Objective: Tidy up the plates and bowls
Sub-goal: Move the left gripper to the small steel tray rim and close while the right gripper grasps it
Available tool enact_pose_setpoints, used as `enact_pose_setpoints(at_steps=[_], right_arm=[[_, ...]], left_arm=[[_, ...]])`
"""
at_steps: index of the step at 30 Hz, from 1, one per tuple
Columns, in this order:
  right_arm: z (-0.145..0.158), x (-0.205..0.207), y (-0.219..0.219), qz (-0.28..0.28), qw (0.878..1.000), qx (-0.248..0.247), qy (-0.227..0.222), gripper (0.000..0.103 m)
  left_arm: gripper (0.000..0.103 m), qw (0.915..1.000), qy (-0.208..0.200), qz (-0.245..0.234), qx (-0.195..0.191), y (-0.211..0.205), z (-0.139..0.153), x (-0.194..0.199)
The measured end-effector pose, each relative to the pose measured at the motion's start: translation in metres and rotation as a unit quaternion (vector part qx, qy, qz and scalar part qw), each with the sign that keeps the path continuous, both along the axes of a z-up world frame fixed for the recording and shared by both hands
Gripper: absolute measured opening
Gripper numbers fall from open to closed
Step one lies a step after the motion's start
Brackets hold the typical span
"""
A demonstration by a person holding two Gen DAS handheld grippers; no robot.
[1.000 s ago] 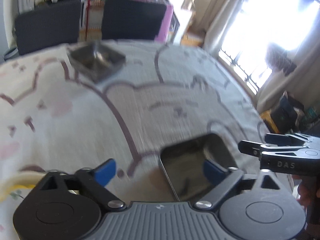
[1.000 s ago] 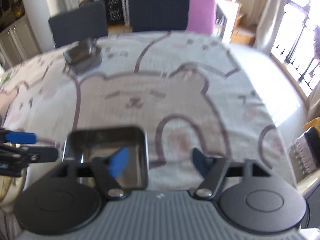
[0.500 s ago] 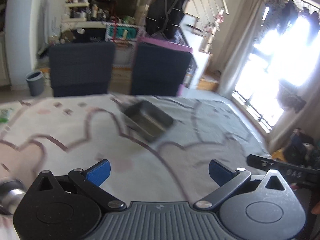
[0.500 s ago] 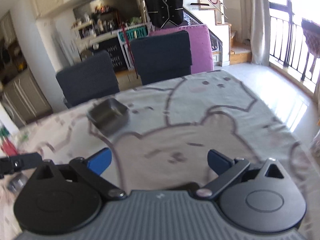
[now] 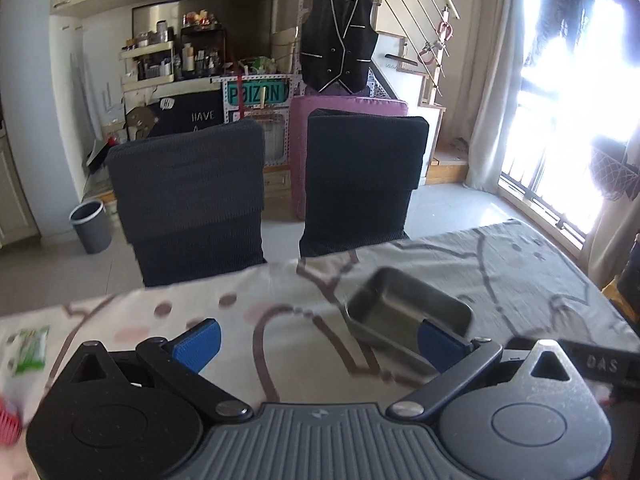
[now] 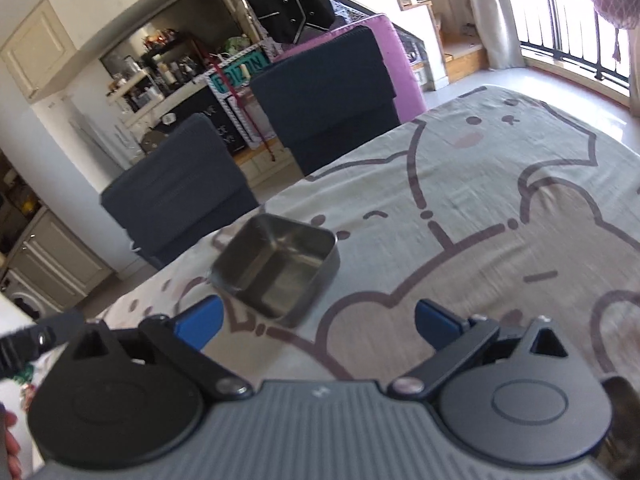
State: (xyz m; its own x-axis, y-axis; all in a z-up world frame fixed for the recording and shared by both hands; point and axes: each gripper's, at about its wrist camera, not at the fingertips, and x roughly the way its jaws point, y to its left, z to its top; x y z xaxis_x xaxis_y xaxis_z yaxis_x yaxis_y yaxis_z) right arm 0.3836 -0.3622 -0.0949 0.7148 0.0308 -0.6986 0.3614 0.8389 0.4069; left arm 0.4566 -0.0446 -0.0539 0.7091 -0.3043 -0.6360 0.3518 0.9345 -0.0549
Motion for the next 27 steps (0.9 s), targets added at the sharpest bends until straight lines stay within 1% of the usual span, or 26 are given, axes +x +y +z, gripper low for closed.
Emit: enact_pose_setpoints(at_steps=[2, 4, 6, 9, 12, 15, 17, 18, 20, 21, 22, 24, 25, 26, 27], right_arm=[[-0.01, 0.014, -0.004, -0.011, 1.0, 0.02, 0.014, 0.102], [-0.018, 0.021, -0.008, -0.024, 0.998, 0.05, 0.018, 0.097], [-0.028, 0.031, -0.011, -0.036, 0.997, 0.061, 0.021, 0.092], [-0.04, 0.043, -0.013, -0.043, 0.996, 0.069, 0.028, 0.088], [-0.047, 0.052, -0.013, -0.038, 0.995, 0.083, 0.029, 0.085], [-0.051, 0.056, -0.007, -0.026, 0.996, 0.076, 0.034, 0.082], [-0.057, 0.06, -0.002, -0.017, 0.996, 0.069, 0.047, 0.078], [-0.06, 0.061, 0.0, -0.014, 0.996, 0.066, 0.054, 0.074], [-0.065, 0.063, 0.001, -0.014, 0.996, 0.055, 0.07, 0.07], [-0.068, 0.062, 0.0, -0.021, 0.996, 0.049, 0.074, 0.067], [-0.069, 0.061, -0.002, -0.025, 0.996, 0.049, 0.068, 0.066], [-0.069, 0.058, -0.007, -0.037, 0.996, 0.043, 0.064, 0.065], [-0.068, 0.056, -0.011, -0.044, 0.997, 0.038, 0.059, 0.062], [-0.067, 0.052, -0.014, -0.05, 0.997, 0.032, 0.055, 0.061], [-0.067, 0.05, -0.017, -0.051, 0.997, 0.031, 0.048, 0.057]], left_arm=[[0.103, 0.9999, -0.006, -0.01, 0.003, -0.009, -0.01, 0.018], [0.103, 0.9996, -0.01, -0.022, 0.012, -0.02, -0.02, 0.038], [0.103, 0.999, -0.013, -0.035, 0.026, -0.033, -0.03, 0.054], [0.103, 0.9966, -0.019, -0.054, 0.059, -0.055, -0.046, 0.071], [0.103, 0.9922, -0.01, -0.076, 0.098, -0.074, -0.063, 0.087], [0.102, 0.9867, -0.007, -0.085, 0.139, -0.087, -0.079, 0.096], [0.101, 0.9839, -0.005, -0.083, 0.158, -0.091, -0.087, 0.1], [0.101, 0.9829, -0.002, -0.081, 0.165, -0.091, -0.092, 0.103], [0.094, 0.9809, 0.001, -0.076, 0.179, -0.09, -0.094, 0.105], [0.093, 0.9802, 0.0, -0.07, 0.185, -0.089, -0.094, 0.106], [0.093, 0.9804, -0.001, -0.06, 0.188, -0.086, -0.094, 0.106], [0.092, 0.9838, 0.015, -0.065, 0.167, -0.08, -0.093, 0.106], [0.091, 0.9847, 0.021, -0.068, 0.159, -0.077, -0.093, 0.103], [0.085, 0.9852, 0.026, -0.073, 0.153, -0.074, -0.093, 0.1], [0.08, 0.9865, 0.032, -0.076, 0.141, -0.071, -0.092, 0.097]])
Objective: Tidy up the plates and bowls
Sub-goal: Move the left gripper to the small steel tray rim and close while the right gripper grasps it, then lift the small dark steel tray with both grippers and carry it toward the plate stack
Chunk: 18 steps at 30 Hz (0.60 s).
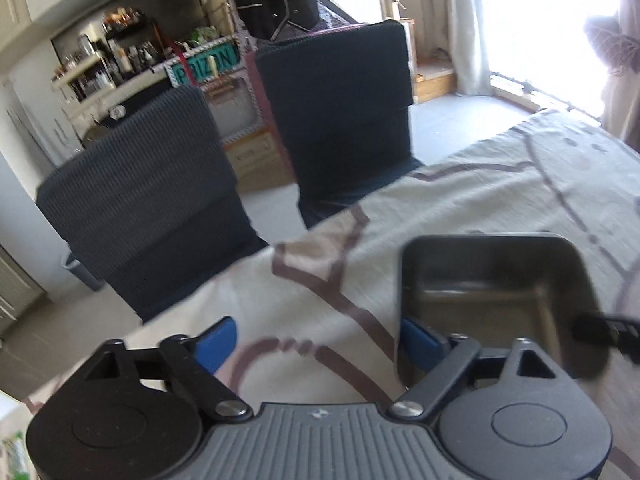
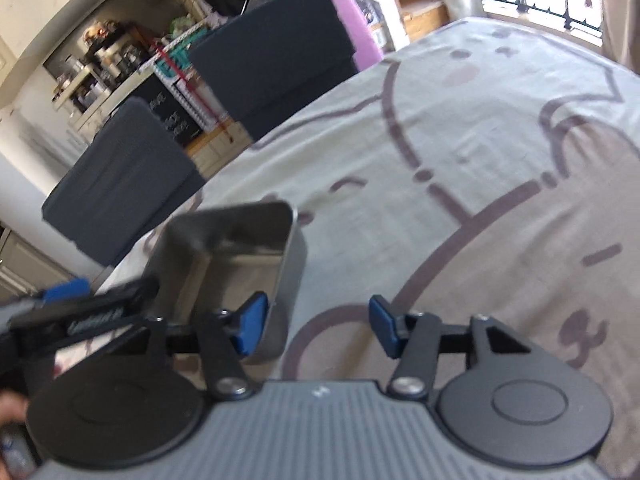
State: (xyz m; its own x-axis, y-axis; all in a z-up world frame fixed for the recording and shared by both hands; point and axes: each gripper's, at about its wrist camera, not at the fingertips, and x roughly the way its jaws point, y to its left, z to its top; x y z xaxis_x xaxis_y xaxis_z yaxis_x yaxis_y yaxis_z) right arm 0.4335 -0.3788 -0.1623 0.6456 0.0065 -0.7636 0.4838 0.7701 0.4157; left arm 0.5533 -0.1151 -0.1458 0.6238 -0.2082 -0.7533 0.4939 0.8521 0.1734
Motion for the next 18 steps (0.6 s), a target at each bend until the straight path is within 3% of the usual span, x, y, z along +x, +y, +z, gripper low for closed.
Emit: enact_pose_setpoints(at_steps=[5, 6, 8, 9, 11, 18], right_arm=[[0.0, -0.011, -0.003, 0.007, 1.0, -0.001, -0.02, 0.046], [0.001, -0.012, -0.002, 0.017, 1.0, -0.009, -0.024, 0.039], [0.005, -0.011, 0.004, 0.04, 0.998, -0.024, -0.032, 0.024], [0.007, -0.01, 0.006, 0.052, 0.998, -0.025, -0.037, 0.011], [0.011, -0.009, 0.012, 0.074, 0.996, -0.039, -0.038, 0.005], [0.025, -0.015, 0.018, 0.126, 0.99, -0.056, -0.034, 0.004]], left_arm=[[0.034, 0.9913, 0.08, 0.029, -0.101, 0.023, 0.005, -0.016], [0.029, 0.9886, 0.09, 0.034, -0.116, 0.025, 0.005, -0.019], [0.008, 0.9824, 0.109, 0.043, -0.146, 0.029, 0.004, -0.026], [0.003, 0.9791, 0.116, 0.048, -0.16, 0.03, 0.004, -0.029], [0.003, 0.9769, 0.115, 0.064, -0.168, 0.034, 0.004, -0.035], [0.003, 0.9732, 0.102, 0.089, -0.186, 0.048, 0.02, -0.063]])
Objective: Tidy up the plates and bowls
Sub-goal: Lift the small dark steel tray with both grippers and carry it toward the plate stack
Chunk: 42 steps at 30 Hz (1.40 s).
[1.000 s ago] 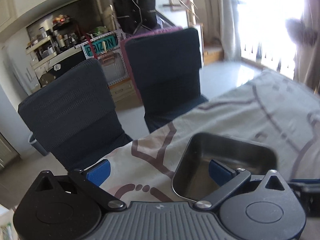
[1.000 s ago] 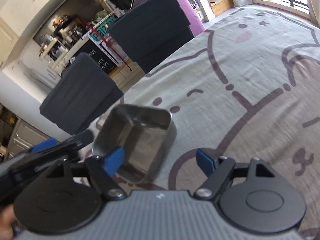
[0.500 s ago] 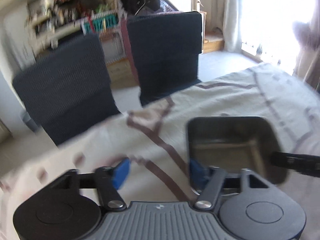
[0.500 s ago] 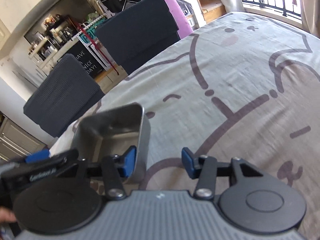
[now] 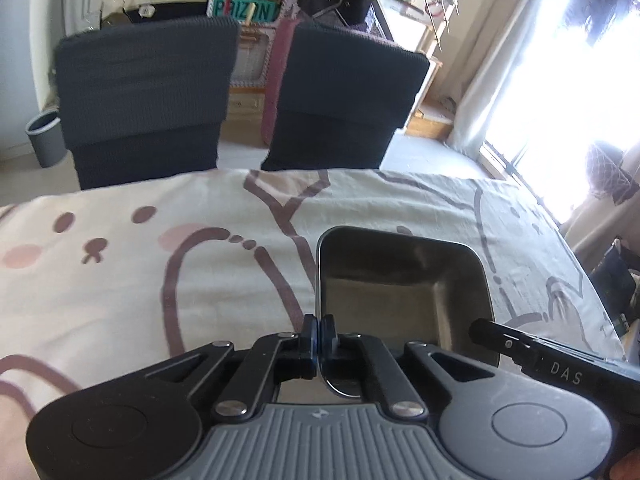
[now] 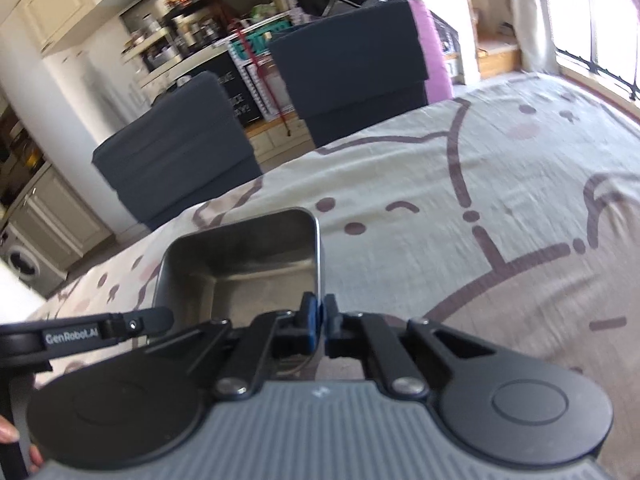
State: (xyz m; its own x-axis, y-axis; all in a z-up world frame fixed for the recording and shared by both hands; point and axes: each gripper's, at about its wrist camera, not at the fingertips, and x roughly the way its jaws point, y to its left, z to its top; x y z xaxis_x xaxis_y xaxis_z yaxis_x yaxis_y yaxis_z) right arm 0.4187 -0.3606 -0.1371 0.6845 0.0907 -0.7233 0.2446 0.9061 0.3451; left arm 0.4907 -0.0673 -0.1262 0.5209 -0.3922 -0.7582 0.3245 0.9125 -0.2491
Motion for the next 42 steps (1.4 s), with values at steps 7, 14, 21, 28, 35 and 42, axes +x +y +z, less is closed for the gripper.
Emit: enact_pose_setpoints(at_steps=[7, 14, 21, 28, 35, 42], right_arm=[[0.036, -0.029, 0.012, 0.056, 0.998, -0.022, -0.026, 0.004], [0.075, -0.081, 0.002, 0.08, 0.995, 0.015, -0.063, 0.005], [0.106, -0.135, -0.006, 0.105, 0.99, 0.006, -0.093, 0.005], [0.118, -0.184, -0.028, 0.1, 0.989, 0.006, -0.111, 0.006], [0.112, -0.215, -0.046, 0.082, 0.991, -0.003, -0.101, 0.007], [0.106, -0.218, -0.066, 0.048, 0.995, -0.017, -0.081, 0.006]], left_arm=[[0.002, 0.9993, -0.019, 0.033, -0.005, 0.015, 0.038, -0.045], [0.003, 0.9978, -0.051, 0.042, -0.007, 0.023, 0.083, -0.106], [0.003, 0.9959, -0.083, 0.035, -0.012, 0.016, 0.113, -0.168], [0.003, 0.9953, -0.084, 0.028, -0.039, 0.003, 0.112, -0.211], [0.003, 0.9957, -0.055, 0.022, -0.07, -0.013, 0.095, -0.229], [0.005, 0.9963, -0.011, -0.002, -0.086, -0.042, 0.076, -0.23]])
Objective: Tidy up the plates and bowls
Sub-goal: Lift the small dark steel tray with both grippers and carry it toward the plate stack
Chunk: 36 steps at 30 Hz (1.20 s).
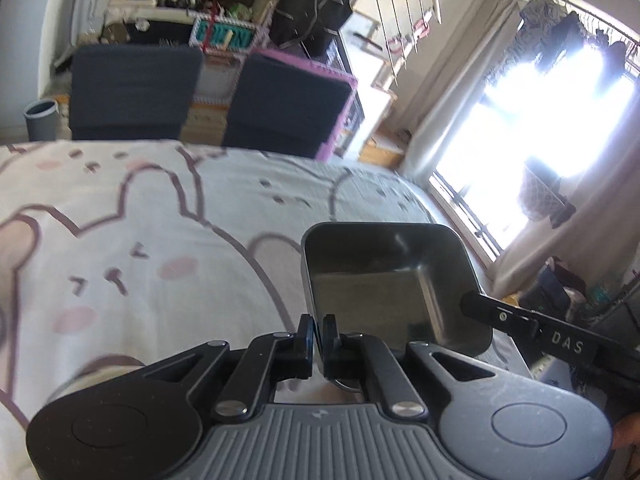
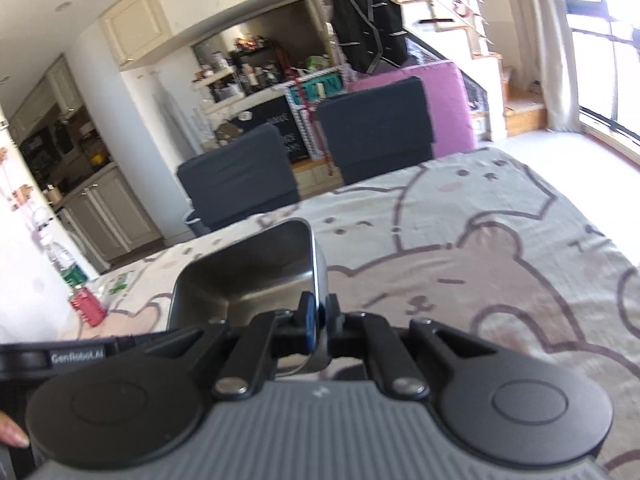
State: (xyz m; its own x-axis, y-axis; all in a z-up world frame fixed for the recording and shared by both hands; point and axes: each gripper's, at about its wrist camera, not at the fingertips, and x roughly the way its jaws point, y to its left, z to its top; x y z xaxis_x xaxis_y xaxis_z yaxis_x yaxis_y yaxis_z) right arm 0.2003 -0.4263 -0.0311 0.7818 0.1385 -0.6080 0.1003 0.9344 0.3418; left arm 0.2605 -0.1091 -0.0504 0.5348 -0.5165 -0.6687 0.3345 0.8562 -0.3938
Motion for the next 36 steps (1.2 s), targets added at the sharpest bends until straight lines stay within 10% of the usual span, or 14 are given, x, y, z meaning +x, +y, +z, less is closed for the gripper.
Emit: enact_pose_setpoints(at_steps=[36], right_arm=[[-0.049, 0.003, -0.037, -0.065, 0.985, -0.043, 0.152, 0.009]], left_arm=[[0.01, 0.9861, 0.062, -0.114, 0.104, -0.09, -0.06, -0.009]])
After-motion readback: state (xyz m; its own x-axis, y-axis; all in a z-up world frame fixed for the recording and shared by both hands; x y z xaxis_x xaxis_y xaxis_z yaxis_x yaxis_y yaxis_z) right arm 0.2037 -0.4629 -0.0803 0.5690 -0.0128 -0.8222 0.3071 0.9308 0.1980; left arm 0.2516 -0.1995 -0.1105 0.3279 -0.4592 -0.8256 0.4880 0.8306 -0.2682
